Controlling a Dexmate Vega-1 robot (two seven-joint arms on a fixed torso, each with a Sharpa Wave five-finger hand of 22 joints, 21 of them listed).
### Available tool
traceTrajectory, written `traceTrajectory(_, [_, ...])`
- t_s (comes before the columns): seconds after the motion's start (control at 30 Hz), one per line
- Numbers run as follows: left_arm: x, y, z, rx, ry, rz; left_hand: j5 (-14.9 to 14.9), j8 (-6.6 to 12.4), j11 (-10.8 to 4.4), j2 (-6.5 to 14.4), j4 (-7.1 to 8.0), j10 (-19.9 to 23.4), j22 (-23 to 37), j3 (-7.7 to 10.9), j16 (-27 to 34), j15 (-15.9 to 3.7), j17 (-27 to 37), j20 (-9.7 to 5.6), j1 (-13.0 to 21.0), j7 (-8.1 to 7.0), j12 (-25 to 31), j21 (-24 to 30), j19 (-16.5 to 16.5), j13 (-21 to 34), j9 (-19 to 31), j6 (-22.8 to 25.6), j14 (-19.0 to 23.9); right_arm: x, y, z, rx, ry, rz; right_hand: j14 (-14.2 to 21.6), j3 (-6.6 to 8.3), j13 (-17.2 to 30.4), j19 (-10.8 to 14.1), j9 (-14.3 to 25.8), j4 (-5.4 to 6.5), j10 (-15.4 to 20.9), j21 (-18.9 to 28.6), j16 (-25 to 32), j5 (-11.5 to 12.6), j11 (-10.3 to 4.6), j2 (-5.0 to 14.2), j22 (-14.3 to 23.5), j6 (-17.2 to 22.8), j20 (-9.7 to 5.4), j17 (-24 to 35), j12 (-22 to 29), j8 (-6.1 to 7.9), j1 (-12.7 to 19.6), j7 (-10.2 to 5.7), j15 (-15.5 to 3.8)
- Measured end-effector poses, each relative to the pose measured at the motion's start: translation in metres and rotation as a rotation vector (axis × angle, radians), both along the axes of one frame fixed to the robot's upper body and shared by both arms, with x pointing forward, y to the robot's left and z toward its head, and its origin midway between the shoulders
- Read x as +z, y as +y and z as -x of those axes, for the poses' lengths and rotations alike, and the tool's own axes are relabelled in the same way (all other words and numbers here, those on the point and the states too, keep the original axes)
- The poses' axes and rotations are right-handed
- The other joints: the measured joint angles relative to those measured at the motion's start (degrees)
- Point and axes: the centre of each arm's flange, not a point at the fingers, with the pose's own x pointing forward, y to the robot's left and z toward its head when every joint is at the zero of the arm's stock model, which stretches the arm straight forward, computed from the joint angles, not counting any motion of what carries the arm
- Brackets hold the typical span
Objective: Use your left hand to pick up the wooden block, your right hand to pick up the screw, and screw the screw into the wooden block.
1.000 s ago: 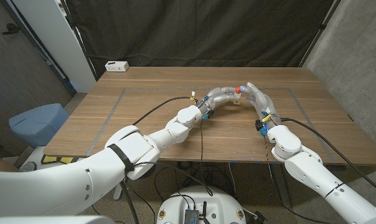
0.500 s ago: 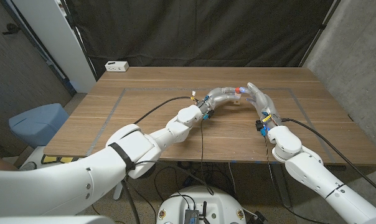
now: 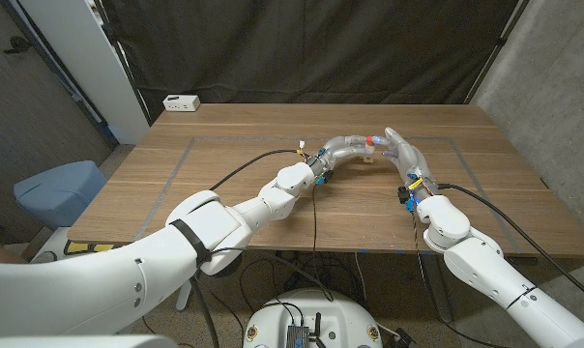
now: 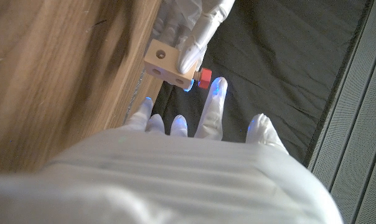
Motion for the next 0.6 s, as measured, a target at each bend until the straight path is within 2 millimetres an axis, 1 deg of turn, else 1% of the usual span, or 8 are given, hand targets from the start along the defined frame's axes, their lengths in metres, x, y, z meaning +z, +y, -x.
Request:
traceTrajectory(0.07, [0.0,0.0,0.0,0.0,0.0,0.0,0.0,0.02,0.0,0.0,-0.15,0.0,0.0,0.14,0.0,0.0,0.0,0.0,0.0,0.0,0.0,0.0,0.0,0.0,0.0,0.0,0.0,-0.0005,-0.0007,0.0001,-0.001,0.001,-0.001,0.0,0.0,0.0,0.0,0.0,0.0,0.5,0.0,0.0,0.0,0.45,0.0,0.0,-0.3,-0.03,0.0,0.0,-0.44,0.0,-0.26,0.0])
traceTrajectory(0.1, [0.0,-0.0002,0.0,0.0,0.0,-0.001,0.0,0.02,0.0,0.0,-0.15,0.0,0.0,0.15,0.0,0.0,0.0,0.0,0.0,0.0,0.0,0.0,0.0,0.0,0.0,0.0,0.0,-0.0001,-0.0012,0.0007,-0.001,-0.003,-0.003,0.0,0.0,0.0,0.2,0.0,0.0,0.4,0.0,0.0,0.0,0.44,0.0,0.0,-0.6,-0.22,0.0,0.0,-0.78,0.0,-0.61,0.0])
traceTrajectory(0.2, [0.0,-0.0003,0.0001,-0.001,0.0,-0.002,0.0,0.03,0.0,0.0,-0.15,0.0,0.0,0.15,0.0,0.0,0.0,0.0,0.0,0.0,0.0,0.0,0.0,0.0,0.0,0.0,0.0,-0.0009,-0.0025,0.0011,-0.005,-0.002,-0.006,0.0,0.0,0.0,0.3,0.0,0.0,0.3,0.0,0.0,0.0,0.61,0.0,0.0,-2.4,-0.32,0.0,0.0,-1.68,0.0,-0.92,0.0])
traceTrajectory(0.37, [-0.0014,0.0004,0.0007,-0.003,-0.003,0.0,-0.1,0.04,0.0,0.0,-0.15,0.0,0.0,0.14,0.0,0.0,0.0,0.0,0.0,0.0,0.0,0.0,0.0,0.0,0.0,0.0,0.0,-0.0012,-0.0032,0.0014,-0.009,-0.001,-0.009,0.0,0.23,0.0,0.5,0.1,-0.23,-0.2,0.0,0.0,0.0,1.7,0.0,0.0,-4.2,-0.53,0.2,-0.2,-2.77,0.0,-1.42,0.0])
traceTrajectory(0.4, [-0.0005,0.0004,0.0015,-0.006,-0.009,0.002,-0.1,0.05,0.0,0.0,-0.15,0.0,0.0,0.14,0.0,0.0,0.0,0.0,0.0,0.0,0.0,0.0,0.0,0.0,0.0,0.0,0.0,-0.0012,-0.0039,0.0019,-0.01,-0.002,-0.009,0.0,0.23,0.0,0.7,0.1,-0.23,-0.2,0.0,0.0,0.0,1.69,0.0,0.0,-4.5,-0.71,0.2,-0.3,-2.78,0.0,-1.44,0.0])
traceTrajectory(0.43, [-0.0007,0.0004,0.0017,-0.007,-0.01,0.003,-0.1,0.06,0.0,0.0,-0.15,0.0,0.0,0.15,0.0,0.0,0.0,0.0,0.0,0.0,0.0,0.0,0.0,0.0,0.0,0.0,0.0,-0.0014,-0.004,0.0019,-0.011,-0.001,-0.009,0.0,0.23,0.0,0.9,0.1,-0.23,-0.2,0.0,0.0,0.0,1.69,0.0,0.0,-4.7,-0.5,0.2,-0.5,-2.99,0.0,-1.29,0.0])
traceTrajectory(0.53, [-0.0015,0.0007,0.0023,-0.009,-0.011,0.004,-0.1,0.08,0.0,0.0,-0.14,0.0,0.0,0.15,0.0,0.0,0.0,0.0,0.0,0.0,0.0,0.0,0.0,0.0,0.0,0.0,0.0,-0.0016,-0.0041,0.0017,-0.012,0.0,-0.009,0.0,0.23,0.0,1.0,0.1,-0.23,-0.8,0.0,-0.1,0.0,2.33,0.0,0.0,-6.2,-0.41,0.2,-0.7,-3.51,0.0,-1.21,0.0])
traceTrajectory(0.6, [-0.0005,0.0008,0.0035,-0.012,-0.021,0.007,-0.1,0.08,0.0,0.0,-0.15,0.0,0.0,0.15,0.0,0.0,0.0,0.0,0.0,0.0,0.0,0.0,0.0,0.0,0.0,0.0,0.0,-0.0015,-0.0042,0.002,-0.012,0.001,-0.007,0.0,0.23,0.0,1.3,0.1,-0.23,-1.1,0.0,-0.4,0.0,2.61,0.0,0.0,-7.6,-0.73,0.2,-0.7,-3.87,0.0,-1.12,0.0])
